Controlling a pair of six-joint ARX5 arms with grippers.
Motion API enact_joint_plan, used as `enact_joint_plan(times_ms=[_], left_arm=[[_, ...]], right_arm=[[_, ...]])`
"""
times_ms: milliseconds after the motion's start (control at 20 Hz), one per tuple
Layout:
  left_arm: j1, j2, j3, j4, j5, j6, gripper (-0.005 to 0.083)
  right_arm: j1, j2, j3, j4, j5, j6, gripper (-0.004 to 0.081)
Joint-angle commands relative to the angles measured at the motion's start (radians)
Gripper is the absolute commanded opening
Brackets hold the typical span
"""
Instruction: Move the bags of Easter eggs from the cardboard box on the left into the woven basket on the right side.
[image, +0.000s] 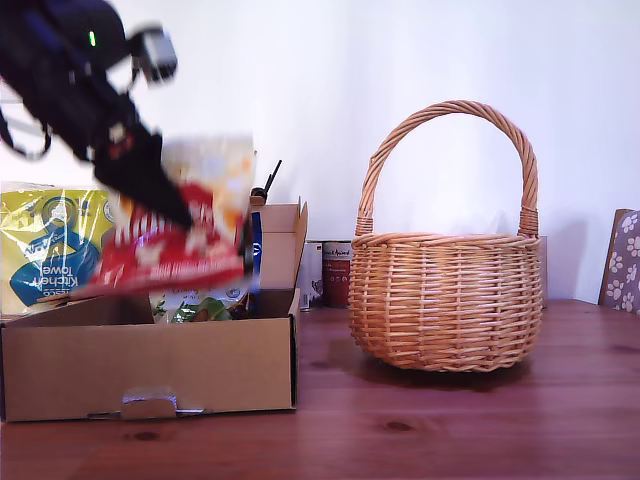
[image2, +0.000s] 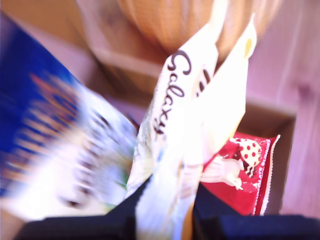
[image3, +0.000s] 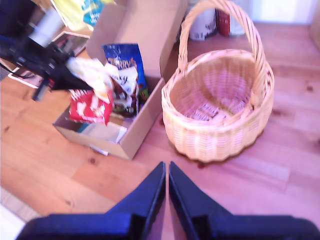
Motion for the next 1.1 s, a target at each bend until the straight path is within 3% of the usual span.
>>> enact_joint_plan(times_ms=[0, 350, 700, 1050], left_arm=[[-0.004, -0.039, 0.031, 0.008, 0.018, -0.014, -0.0011], [-0.1, -0.089, 0.068, 0.076, 0.09, -0.211, -0.0012], [-0.271, -0.048, 0.068, 0.372, 0.084, -0.351, -0.0014], [-0.354, 0.114, 0.068, 0.679, 0.008, -0.426, -0.0014]], right_arm=[[0.004, 0.002, 0.011, 0.039, -0.006, -0.006, -0.0012], [0.004, 0.002, 0.011, 0.06, -0.006, -0.005, -0.0012], [0.004, 0.002, 0.011, 0.061, -0.006, 0.002, -0.0012], [0.004, 0.002, 0.011, 0.076, -0.006, 0.006, -0.0012]])
